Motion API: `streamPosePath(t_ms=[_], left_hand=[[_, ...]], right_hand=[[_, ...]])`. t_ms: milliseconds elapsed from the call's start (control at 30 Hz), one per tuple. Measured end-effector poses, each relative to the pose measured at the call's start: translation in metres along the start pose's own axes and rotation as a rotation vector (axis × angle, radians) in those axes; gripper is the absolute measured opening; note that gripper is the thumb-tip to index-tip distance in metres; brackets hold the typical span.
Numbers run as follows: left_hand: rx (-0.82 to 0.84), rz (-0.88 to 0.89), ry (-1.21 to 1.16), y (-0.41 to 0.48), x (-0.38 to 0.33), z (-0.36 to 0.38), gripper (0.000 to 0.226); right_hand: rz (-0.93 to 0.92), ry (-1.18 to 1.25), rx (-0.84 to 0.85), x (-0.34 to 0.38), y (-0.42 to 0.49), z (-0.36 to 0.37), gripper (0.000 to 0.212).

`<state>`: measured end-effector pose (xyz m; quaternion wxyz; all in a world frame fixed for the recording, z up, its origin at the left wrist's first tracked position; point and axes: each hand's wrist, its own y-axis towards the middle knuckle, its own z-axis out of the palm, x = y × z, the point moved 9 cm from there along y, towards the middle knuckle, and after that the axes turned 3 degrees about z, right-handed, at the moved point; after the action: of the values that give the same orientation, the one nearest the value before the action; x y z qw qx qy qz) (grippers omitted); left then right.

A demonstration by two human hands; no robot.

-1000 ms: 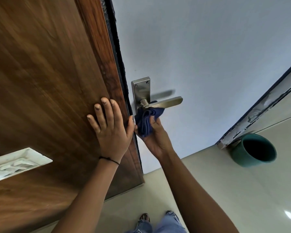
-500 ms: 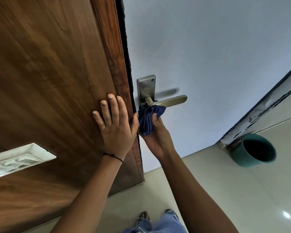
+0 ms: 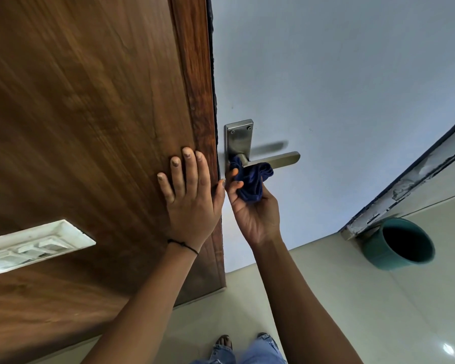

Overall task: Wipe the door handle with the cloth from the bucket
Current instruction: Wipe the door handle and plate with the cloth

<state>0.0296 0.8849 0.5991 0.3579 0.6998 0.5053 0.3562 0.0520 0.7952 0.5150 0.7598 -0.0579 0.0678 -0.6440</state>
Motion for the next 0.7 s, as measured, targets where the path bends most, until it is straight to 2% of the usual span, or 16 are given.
streamPosePath(t_ms=[67, 233, 367, 467, 500, 600, 700], left_hand=[[-0.002, 0.004, 0.008, 0.000, 0.000, 0.000, 0.087], [0.001, 0.002, 0.016, 0.000, -0.001, 0.000, 0.088], [0.009, 0.002, 0.017, 0.000, 0.000, 0.000, 0.088], [0.010, 0.004, 0.023, 0.000, -0.001, 0.000, 0.089], [0.009, 0.005, 0.026, 0.000, -0.001, 0.000, 0.088], [0.004, 0.001, 0.026, 0.001, -0.002, 0.000, 0.085], [-0.004, 0.003, 0.014, 0.000, -0.002, 0.001, 0.084]], right_hand=[[-0.002, 0.002, -0.042, 0.003, -0.001, -0.001, 0.035], [0.068, -0.166, -0.166, 0.024, -0.012, -0.006, 0.036], [0.053, -0.176, -0.184, 0.046, -0.016, -0.003, 0.036], [-0.054, -0.108, -0.179, 0.087, -0.024, -0.002, 0.055], [-0.106, -0.152, -0.209, 0.101, -0.029, -0.003, 0.052], [-0.364, -0.423, -0.407, 0.126, -0.043, -0.007, 0.023], [-0.586, -0.836, -0.565, 0.113, -0.052, -0.009, 0.019]])
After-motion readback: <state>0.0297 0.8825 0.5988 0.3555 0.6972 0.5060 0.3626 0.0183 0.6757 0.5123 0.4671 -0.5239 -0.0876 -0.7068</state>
